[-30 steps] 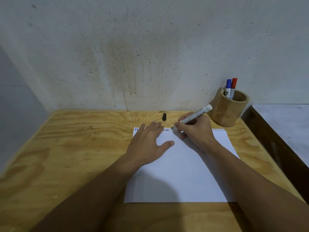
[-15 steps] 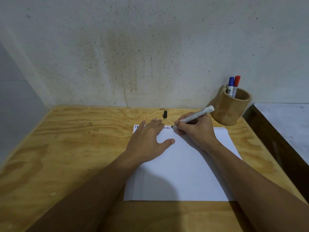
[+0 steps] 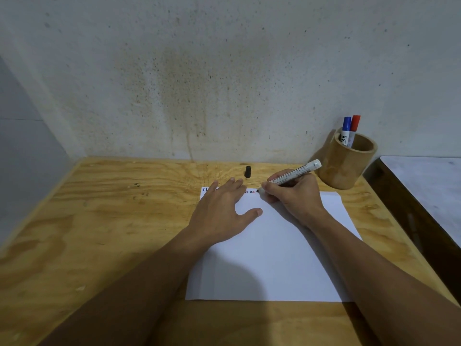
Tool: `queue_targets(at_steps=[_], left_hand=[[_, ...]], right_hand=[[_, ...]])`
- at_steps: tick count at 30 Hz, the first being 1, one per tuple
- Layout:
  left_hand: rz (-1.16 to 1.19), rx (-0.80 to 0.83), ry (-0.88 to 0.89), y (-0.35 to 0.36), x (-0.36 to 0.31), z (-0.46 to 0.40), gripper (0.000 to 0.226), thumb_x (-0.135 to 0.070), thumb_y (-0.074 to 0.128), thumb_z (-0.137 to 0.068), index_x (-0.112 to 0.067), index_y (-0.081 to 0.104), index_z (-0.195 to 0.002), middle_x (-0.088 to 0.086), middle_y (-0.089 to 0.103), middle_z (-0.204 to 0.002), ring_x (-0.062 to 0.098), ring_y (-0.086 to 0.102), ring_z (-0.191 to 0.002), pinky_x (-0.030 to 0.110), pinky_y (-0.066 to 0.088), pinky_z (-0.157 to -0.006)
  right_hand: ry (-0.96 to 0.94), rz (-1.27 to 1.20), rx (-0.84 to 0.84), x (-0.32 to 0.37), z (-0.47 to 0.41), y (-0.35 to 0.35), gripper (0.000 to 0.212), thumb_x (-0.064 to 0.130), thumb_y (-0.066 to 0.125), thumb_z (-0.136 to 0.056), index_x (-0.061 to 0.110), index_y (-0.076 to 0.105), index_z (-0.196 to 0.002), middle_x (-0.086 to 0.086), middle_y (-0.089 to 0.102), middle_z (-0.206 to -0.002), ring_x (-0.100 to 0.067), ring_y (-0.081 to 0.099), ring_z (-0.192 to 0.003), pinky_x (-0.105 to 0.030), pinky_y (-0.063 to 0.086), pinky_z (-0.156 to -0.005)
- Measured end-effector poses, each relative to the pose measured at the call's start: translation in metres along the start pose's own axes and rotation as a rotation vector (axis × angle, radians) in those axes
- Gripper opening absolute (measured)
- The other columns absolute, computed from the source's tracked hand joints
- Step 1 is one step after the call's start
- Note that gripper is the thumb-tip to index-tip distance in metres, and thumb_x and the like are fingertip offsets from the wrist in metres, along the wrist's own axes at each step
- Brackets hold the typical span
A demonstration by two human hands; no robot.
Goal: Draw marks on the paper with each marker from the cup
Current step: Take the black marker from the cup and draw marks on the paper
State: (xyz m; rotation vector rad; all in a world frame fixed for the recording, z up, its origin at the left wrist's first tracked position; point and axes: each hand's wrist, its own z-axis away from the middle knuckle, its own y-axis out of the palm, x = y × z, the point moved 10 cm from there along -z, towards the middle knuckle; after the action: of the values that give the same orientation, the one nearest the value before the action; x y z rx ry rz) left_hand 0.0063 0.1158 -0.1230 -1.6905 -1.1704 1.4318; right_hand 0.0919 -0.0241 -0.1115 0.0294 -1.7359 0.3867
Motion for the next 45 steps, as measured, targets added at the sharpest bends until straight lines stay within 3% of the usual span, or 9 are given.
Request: queue_targets(at_steps=[17,19,21,24,29,34,39,45], left_hand=[[-0.014,0.003,-0.004,0.001,0.0,0.0,0.072,-0.06,0.051,-0.084,-0.015,0.042,-0.14,-0.003,0.034,-0.153,0.008,0.019,-0.144,0.037,0.009,-0.12],[0.018,-0.002,-0.02,-0.003,-0.001,-0.001,0.068,-0.056,0.056,-0.082,-0.015,0.049,-0.135,-0.003,0.041,-0.149,0.01,0.026,-0.142,0.037,0.014,-0.119],[0.05,-0.028,-0.056,-0.011,-0.001,-0.006,0.05,-0.048,0.062,-0.081,-0.016,0.063,-0.119,-0.001,0.059,-0.132,0.017,0.047,-0.128,0.038,0.033,-0.109],[0.241,-0.105,-0.216,-0.027,0.012,-0.026,0.023,-0.033,0.066,-0.079,-0.017,0.068,-0.095,0.001,0.069,-0.096,0.023,0.064,-0.091,0.038,0.053,-0.081],[0.366,-0.054,-0.31,-0.018,0.021,-0.065,0.039,-0.019,0.076,-0.073,-0.016,0.067,-0.111,0.005,0.067,-0.093,0.023,0.065,-0.085,0.034,0.054,-0.077],[0.536,-0.151,-0.378,-0.02,0.024,-0.073,0.007,-0.002,0.075,-0.074,-0.006,0.073,-0.078,0.002,0.066,-0.069,0.016,0.063,-0.064,0.014,0.048,-0.054],[1.099,-0.096,-0.566,-0.011,0.023,-0.064,0.005,-0.001,0.064,-0.085,-0.004,0.068,-0.083,0.016,0.067,-0.078,0.022,0.064,-0.065,0.034,0.06,-0.07],[1.281,-0.032,-0.579,-0.004,0.015,-0.063,0.008,0.001,0.061,-0.087,0.0,0.069,-0.088,0.017,0.068,-0.083,0.019,0.069,-0.069,0.024,0.058,-0.06]], right_hand=[[-0.005,0.016,0.033,0.001,0.0,0.003,0.01,0.006,0.078,-0.075,-0.002,0.073,-0.077,-0.013,0.074,-0.072,-0.014,0.071,-0.062,-0.025,0.058,-0.059],[0.0,-0.05,-0.006,0.002,0.001,-0.002,0.01,0.004,0.077,-0.076,-0.004,0.072,-0.079,-0.009,0.073,-0.071,-0.01,0.07,-0.061,-0.02,0.056,-0.057],[0.019,-0.157,-0.07,0.0,0.0,-0.011,0.011,0.005,0.078,-0.077,-0.003,0.072,-0.08,-0.006,0.073,-0.068,-0.011,0.069,-0.061,-0.021,0.056,-0.058],[0.096,-0.303,-0.116,-0.008,0.0,-0.018,0.016,0.004,0.079,-0.076,0.0,0.068,-0.087,-0.013,0.073,-0.073,-0.02,0.07,-0.065,-0.028,0.06,-0.063],[0.184,-0.432,-0.09,-0.009,0.0,-0.01,0.009,-0.006,0.071,-0.079,0.0,0.064,-0.081,-0.024,0.067,-0.079,-0.032,0.066,-0.071,-0.036,0.063,-0.062],[0.272,-0.576,-0.117,-0.008,-0.002,-0.013,0.005,-0.005,0.06,-0.085,-0.008,0.061,-0.089,-0.028,0.064,-0.074,-0.033,0.066,-0.063,-0.04,0.061,-0.06],[0.191,-0.51,-0.158,0.005,-0.008,-0.029,0.004,-0.003,0.067,-0.083,-0.003,0.063,-0.085,-0.023,0.068,-0.078,-0.028,0.071,-0.067,-0.035,0.062,-0.058],[0.145,-0.502,-0.156,0.02,-0.006,-0.037,0.006,0.001,0.069,-0.084,-0.003,0.066,-0.08,-0.019,0.072,-0.077,-0.025,0.072,-0.065,-0.034,0.063,-0.061]])
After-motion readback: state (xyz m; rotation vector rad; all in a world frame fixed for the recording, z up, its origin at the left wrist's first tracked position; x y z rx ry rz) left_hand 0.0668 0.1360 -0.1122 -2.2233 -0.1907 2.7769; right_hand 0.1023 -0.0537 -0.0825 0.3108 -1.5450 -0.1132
